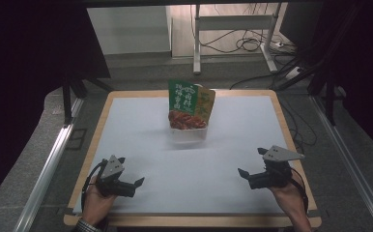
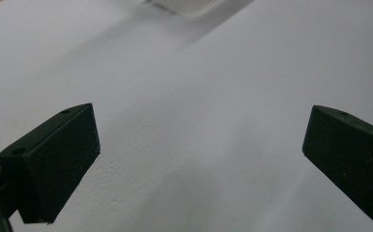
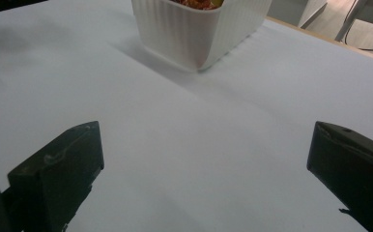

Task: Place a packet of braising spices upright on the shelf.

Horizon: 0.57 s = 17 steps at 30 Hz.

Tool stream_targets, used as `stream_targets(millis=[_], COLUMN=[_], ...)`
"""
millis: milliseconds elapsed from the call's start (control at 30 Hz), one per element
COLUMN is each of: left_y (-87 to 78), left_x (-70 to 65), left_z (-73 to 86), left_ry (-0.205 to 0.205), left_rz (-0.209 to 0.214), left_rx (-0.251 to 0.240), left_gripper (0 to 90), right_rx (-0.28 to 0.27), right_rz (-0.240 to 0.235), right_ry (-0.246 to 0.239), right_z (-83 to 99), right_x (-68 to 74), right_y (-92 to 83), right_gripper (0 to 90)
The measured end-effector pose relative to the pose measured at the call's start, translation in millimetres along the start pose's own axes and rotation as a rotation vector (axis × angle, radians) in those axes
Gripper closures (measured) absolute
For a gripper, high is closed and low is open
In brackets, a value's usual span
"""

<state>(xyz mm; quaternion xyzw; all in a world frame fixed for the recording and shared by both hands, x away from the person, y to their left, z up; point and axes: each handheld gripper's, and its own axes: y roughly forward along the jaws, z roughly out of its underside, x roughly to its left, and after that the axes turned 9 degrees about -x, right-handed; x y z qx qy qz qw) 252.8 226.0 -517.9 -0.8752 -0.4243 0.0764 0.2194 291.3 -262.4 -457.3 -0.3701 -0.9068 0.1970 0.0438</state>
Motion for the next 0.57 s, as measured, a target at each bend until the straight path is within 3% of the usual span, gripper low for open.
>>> stream_targets(millis=[267,567], left_y=[0.8,1.6], left_x=[-0.8,-0.7], left_z=[0.3,-0.3], left_ry=[0.007,0.007], left_rz=[0.000,0.003], left_rx=[0.010,0.012], left_gripper=[0.0,0.0], right_rx=[0.042,0.096], right_rz=[0.012,0.016], right_ry=[0.004,0.032], right_z=[19.0,32.5], right_x=[5.0,1.0], right_y=[-5.0,-1.9], right_gripper=[0.0,0.0])
